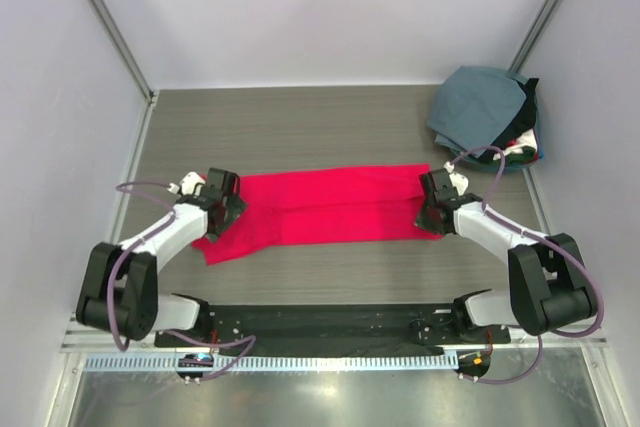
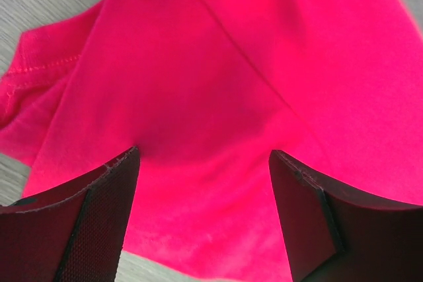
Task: Fold and stack the t-shirts
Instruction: Fold the tshirt
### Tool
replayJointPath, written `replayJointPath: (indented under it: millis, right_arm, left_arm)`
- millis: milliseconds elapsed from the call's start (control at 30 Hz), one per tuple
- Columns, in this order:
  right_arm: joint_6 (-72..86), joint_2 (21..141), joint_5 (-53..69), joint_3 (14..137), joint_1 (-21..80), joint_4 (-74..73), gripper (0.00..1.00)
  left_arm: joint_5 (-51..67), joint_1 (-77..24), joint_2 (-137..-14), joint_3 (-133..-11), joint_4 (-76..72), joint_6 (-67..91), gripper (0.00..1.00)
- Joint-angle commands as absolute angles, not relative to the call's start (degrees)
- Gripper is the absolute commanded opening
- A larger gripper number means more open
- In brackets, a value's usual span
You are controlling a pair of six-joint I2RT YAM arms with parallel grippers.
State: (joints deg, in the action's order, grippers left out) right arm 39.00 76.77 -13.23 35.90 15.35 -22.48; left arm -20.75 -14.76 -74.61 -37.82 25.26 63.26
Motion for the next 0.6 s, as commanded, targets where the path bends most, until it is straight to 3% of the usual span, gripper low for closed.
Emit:
replayJointPath:
  millis: [0, 267, 467, 567]
  right_arm:
    - [42.5, 77.8, -14.9, 34.8, 15.1, -23.8, 0.01]
    - [43.2, 74.2, -7.3, 31.3, 17.5, -25.8, 0.01]
    - [55.9, 70.3, -6.2, 30.2, 38.7, -24.5, 0.01]
    - [59.6, 76.0, -2.7, 34.3, 50.8, -18.7, 0.01]
  left_arm:
    - [-25.8, -14.5, -79.5, -42.0, 24.3, 64.6, 0.79]
    - [-20.5, -11.0, -96.3, -52.4, 19.4, 60.6, 0.78]
    - [-12.1, -12.7, -115.8, -76.7, 18.6, 57.2, 0.77]
    - [-10.0, -16.6, -126.1, -87.8, 21.2, 56.9, 0.75]
